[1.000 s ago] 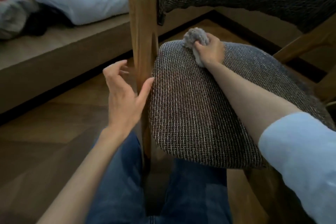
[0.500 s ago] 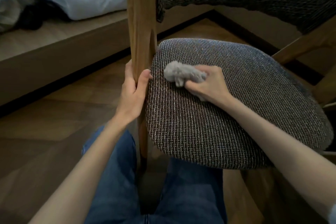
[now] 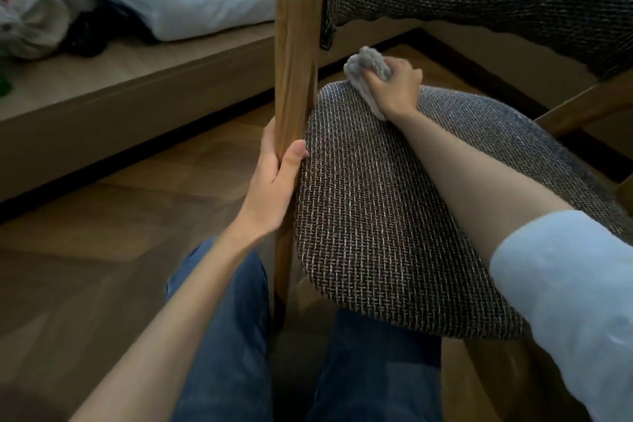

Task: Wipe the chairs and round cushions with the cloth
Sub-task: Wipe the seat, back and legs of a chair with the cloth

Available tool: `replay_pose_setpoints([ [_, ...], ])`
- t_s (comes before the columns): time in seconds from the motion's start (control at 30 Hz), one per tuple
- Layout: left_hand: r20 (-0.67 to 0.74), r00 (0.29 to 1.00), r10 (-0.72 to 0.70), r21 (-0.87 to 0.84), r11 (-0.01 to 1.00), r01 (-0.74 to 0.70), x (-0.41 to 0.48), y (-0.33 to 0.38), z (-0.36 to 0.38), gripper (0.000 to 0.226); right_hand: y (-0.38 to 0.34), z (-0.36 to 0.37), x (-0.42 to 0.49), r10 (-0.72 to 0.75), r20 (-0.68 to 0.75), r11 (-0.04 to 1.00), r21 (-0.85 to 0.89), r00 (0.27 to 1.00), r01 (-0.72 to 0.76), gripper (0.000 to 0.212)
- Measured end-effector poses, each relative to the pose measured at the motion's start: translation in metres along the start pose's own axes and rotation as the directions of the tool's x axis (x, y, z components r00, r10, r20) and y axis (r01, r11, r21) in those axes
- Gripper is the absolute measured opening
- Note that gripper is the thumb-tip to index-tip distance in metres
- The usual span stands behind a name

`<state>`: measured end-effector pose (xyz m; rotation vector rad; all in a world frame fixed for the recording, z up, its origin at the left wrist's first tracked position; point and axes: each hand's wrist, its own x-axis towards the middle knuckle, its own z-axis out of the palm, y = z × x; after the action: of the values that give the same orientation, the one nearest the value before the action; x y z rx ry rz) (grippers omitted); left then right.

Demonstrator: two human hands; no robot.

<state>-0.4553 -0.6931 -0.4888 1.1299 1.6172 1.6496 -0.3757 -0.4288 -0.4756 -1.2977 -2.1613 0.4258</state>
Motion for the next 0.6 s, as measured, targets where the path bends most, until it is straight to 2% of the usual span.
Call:
replay_pose_setpoints([
  [0.1,0.01,1.0,-0.013,-0.027,1.0,0.013,0.0,0.001,0.0,0.063,-0.006,0.008,-0.003,-0.075,0.041,0.989,-0.125,0.996,0.08,0.045],
  [0.17,0.022,0.999,-0.029,-0.04,0.999,0.03,0.0,0.002,0.0,0.062,-0.008,0.005,-0.007,-0.108,0.106,0.986,-0.118,0.989,0.12,0.038],
  [0.3,0.051,0.997,-0.052,-0.004,0.999,0.052,0.001,0.001,-0.004,0.062,-0.023,-0.005,-0.026,-0.138,0.15,0.99,-0.004,0.979,0.14,0.012],
  [0.4,0.044,0.998,-0.048,0.003,0.999,0.048,0.0,0.003,-0.004,0.063,-0.038,-0.015,-0.056,-0.223,0.17,0.97,0.132,0.96,0.202,0.016],
  [0.47,0.035,0.998,-0.046,-0.003,0.999,0.046,-0.001,0.004,-0.004,0.064,-0.041,-0.024,-0.079,-0.265,0.179,0.955,0.187,0.947,0.231,0.002],
  [0.6,0.044,0.998,-0.04,0.001,0.999,0.04,-0.002,0.007,-0.004,0.061,-0.04,-0.046,-0.124,-0.312,0.18,0.934,0.238,0.933,0.267,0.024],
])
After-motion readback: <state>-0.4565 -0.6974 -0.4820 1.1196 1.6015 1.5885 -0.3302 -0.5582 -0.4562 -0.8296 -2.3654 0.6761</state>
